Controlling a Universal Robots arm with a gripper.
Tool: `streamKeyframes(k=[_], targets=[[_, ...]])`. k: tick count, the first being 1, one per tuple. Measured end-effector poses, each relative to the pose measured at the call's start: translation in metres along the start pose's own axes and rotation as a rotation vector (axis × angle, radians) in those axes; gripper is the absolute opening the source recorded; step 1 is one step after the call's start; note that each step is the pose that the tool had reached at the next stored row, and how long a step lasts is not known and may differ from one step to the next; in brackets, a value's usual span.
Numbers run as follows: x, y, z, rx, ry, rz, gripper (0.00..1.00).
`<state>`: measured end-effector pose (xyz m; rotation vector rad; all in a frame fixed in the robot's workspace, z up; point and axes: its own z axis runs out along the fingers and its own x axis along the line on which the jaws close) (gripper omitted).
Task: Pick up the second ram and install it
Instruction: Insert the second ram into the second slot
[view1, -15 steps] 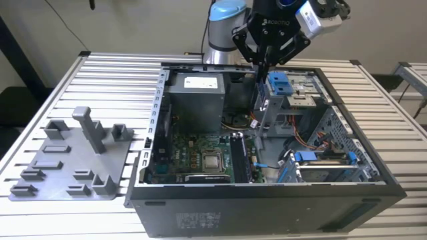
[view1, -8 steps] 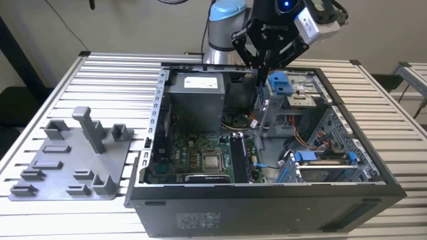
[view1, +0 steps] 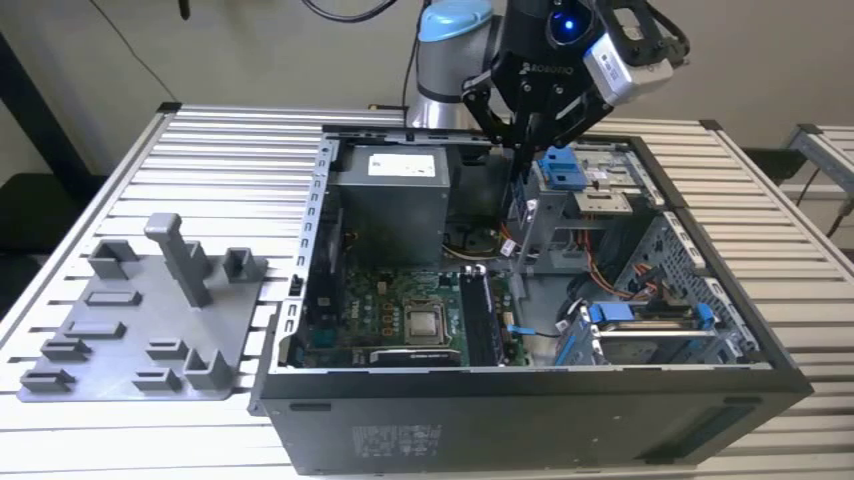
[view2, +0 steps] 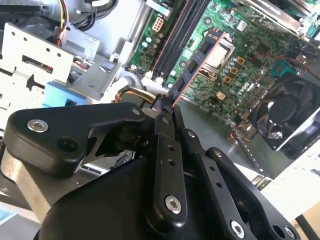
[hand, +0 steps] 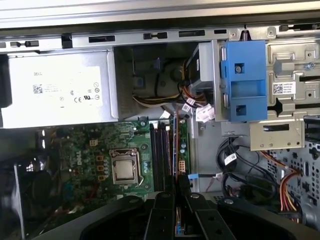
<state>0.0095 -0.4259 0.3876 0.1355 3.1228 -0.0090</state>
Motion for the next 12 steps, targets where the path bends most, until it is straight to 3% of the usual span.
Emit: streamKeyframes(k=[6, 12], targets=[[0.0, 0.0, 0.0009, 0.0004, 0.0, 0.0, 0.14], [-0.0006, -0.0029, 0.0097, 0.0006, 0.0, 0.0, 0.14]])
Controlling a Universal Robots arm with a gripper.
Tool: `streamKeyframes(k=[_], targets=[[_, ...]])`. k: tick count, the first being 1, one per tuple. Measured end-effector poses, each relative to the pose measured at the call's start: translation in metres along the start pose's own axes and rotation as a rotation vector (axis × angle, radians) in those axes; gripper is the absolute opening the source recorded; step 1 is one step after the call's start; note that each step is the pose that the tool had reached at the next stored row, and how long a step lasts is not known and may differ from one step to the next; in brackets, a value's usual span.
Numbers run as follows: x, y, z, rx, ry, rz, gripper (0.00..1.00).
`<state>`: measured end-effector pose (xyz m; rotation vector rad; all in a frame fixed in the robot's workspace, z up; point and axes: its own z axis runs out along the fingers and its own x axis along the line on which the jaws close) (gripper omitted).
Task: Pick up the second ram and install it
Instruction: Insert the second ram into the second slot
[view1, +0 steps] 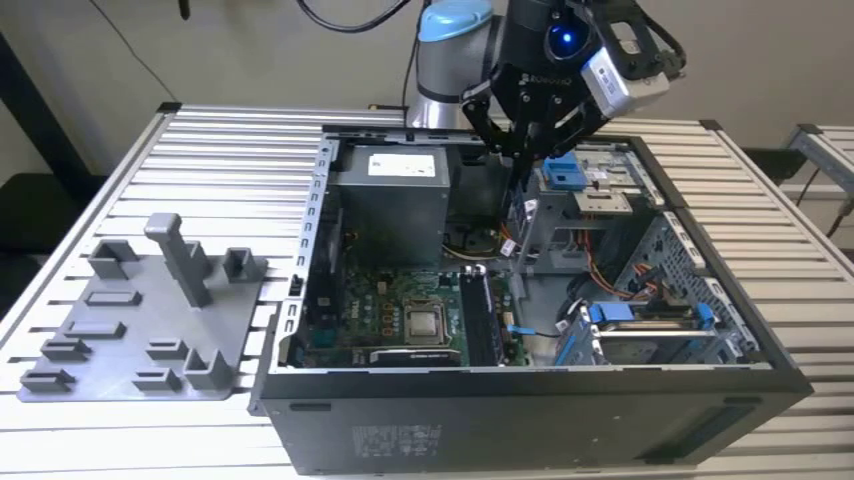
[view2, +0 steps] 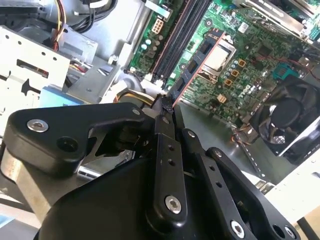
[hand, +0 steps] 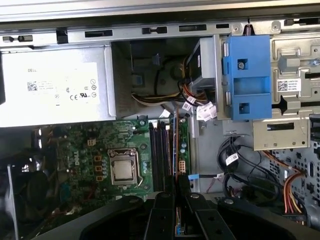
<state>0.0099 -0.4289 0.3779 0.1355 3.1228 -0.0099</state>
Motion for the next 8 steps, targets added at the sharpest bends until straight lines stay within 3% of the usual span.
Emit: streamKeyframes(k=[8], targets=[[-0.0003, -0.0033, 0.0138, 0.0, 0.0, 0.0, 0.14]])
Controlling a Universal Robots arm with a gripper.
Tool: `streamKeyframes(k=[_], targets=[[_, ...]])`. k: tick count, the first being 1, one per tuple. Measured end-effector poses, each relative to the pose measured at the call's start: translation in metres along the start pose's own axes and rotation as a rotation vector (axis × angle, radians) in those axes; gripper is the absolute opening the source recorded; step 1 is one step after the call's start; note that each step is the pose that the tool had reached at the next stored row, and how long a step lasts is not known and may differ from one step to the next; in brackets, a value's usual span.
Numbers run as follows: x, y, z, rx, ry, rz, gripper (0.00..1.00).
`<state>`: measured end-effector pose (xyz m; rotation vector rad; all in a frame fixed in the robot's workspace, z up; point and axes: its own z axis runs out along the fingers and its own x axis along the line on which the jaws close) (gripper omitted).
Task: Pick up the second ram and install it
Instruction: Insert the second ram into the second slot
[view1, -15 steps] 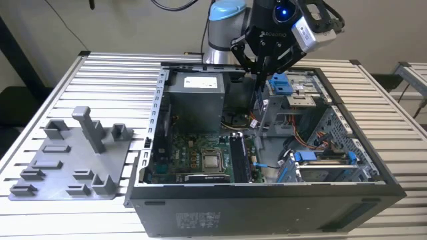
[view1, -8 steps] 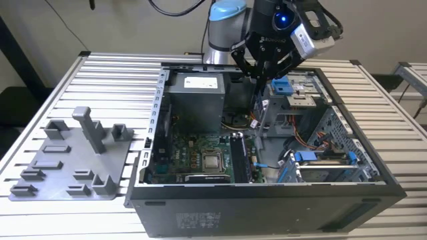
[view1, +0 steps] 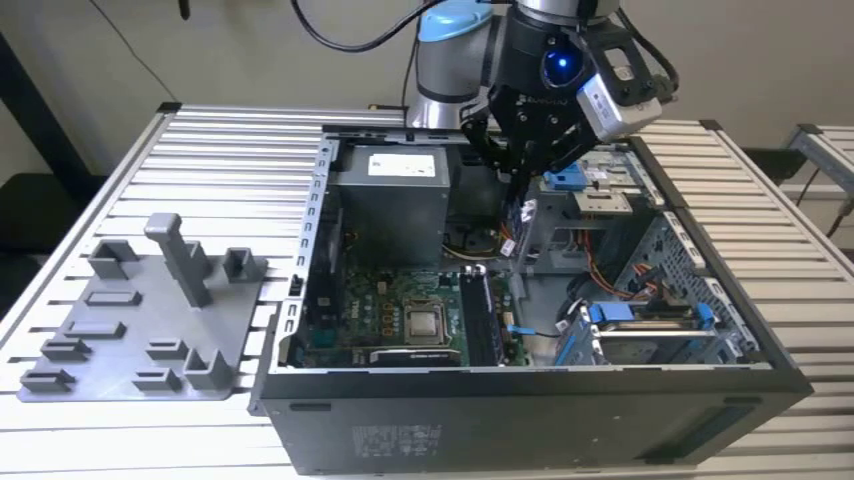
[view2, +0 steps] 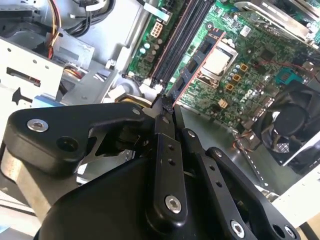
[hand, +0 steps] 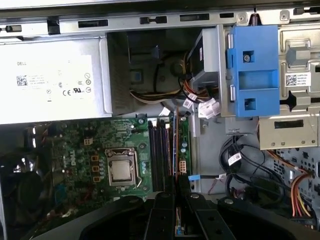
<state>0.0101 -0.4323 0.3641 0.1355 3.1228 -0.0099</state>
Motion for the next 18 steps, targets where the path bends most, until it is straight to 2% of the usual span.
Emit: streamKeyframes(k=[10, 14, 18], targets=[[-0.0003, -0.0023, 0.018, 0.0006, -0.0003, -0.003, 0.14], [-0.001, -0.0024, 0.0247, 0.0004, -0.0005, -0.038, 0.14], [-0.0014, -0.0055, 0.0269, -0.0001, -0.0019, -0.067, 0.14]])
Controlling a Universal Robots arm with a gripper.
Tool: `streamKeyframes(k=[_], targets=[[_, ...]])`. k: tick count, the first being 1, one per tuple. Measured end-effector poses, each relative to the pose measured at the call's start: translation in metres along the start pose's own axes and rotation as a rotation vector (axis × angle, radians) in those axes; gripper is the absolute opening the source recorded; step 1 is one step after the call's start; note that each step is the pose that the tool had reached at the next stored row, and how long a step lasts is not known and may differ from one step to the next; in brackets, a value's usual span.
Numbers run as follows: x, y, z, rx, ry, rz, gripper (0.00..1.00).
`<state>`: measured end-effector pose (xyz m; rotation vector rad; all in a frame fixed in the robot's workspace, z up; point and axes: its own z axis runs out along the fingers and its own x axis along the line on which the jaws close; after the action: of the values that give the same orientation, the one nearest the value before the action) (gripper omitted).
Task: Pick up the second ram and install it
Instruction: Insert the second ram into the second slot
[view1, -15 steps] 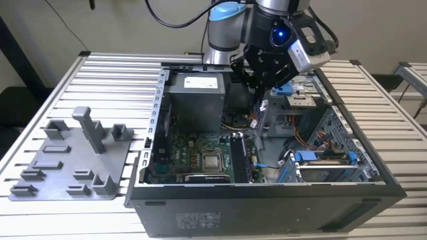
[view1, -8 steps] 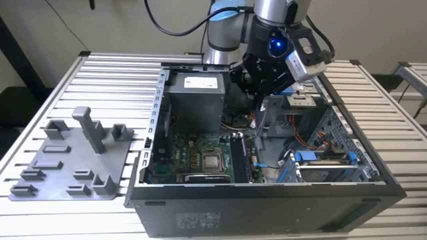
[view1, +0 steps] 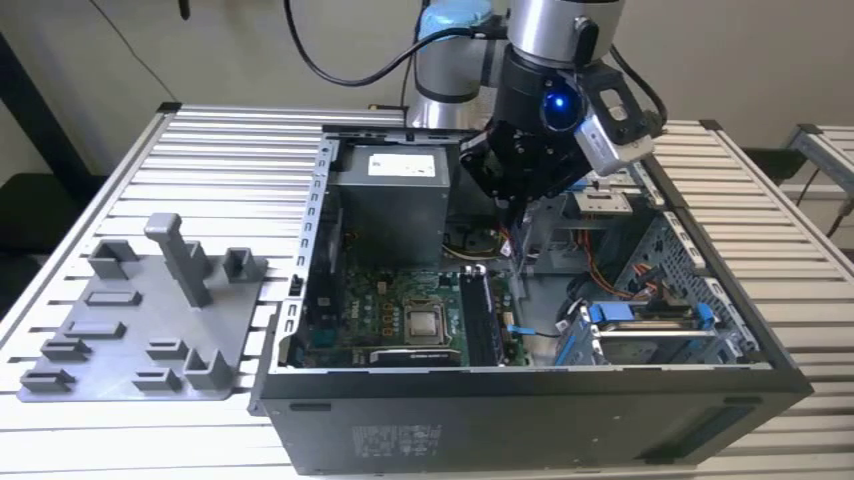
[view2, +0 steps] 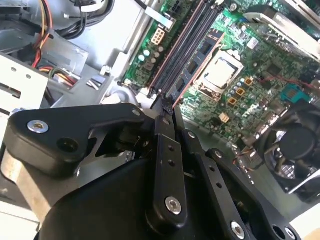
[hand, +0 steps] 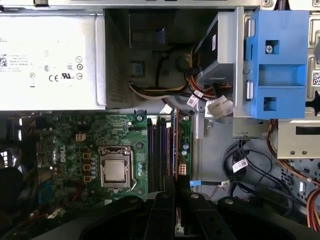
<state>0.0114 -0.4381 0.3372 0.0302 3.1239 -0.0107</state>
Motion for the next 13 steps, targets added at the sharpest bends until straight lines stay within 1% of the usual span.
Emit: streamKeyframes(k=[3, 6, 8, 9, 11, 13], targets=[[-0.0001, -0.007, 0.0027, -0.0008, 0.0001, -0.008, 0.14], [-0.0001, -0.0136, 0.008, -0.003, 0.0042, -0.015, 0.14], [0.0, -0.0171, 0.0106, -0.0032, 0.0086, -0.017, 0.14], [0.0006, -0.0177, 0.0124, -0.0035, 0.0099, -0.018, 0.14], [0.0037, -0.0178, 0.0158, -0.0033, 0.01, -0.019, 0.14], [0.0099, -0.0179, 0.0193, -0.0032, 0.01, -0.019, 0.14]])
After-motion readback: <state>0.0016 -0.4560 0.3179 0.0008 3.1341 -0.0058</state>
